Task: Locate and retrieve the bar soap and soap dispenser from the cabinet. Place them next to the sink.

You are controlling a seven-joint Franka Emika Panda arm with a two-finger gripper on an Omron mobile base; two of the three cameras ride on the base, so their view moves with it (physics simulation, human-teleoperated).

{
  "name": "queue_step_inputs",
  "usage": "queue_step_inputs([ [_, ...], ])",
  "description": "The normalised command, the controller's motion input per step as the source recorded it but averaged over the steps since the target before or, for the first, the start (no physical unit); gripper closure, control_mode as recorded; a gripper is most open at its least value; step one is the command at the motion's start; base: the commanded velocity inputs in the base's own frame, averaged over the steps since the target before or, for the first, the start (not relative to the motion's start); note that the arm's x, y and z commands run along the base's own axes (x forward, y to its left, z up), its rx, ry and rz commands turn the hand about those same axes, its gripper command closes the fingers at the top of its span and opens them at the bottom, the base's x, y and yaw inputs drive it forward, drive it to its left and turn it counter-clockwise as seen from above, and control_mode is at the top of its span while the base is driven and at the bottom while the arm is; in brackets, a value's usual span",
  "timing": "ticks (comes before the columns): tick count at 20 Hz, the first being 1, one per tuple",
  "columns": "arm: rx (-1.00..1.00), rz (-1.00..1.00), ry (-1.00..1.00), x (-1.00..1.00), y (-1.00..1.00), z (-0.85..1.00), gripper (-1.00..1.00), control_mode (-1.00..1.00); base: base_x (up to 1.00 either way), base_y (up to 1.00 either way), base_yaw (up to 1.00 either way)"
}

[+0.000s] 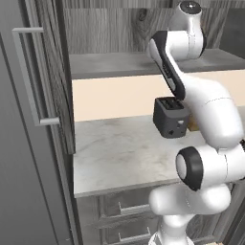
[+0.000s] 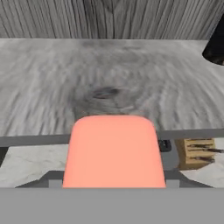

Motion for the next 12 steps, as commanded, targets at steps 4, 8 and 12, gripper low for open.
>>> queue_step_inputs([
  [4,0.00,0.00,0.00,-1.00,-0.06,-0.27,1.00,-1.00,0.00,0.00,0.00],
  [8,0.00,0.00,0.00,-1.00,0.00,-0.27,1.00,-1.00,0.00,0.00,0.00],
  [12,0.00,0.00,0.01,-1.00,0.00,-0.30,1.00,-1.00,0.00,0.00,0.00],
])
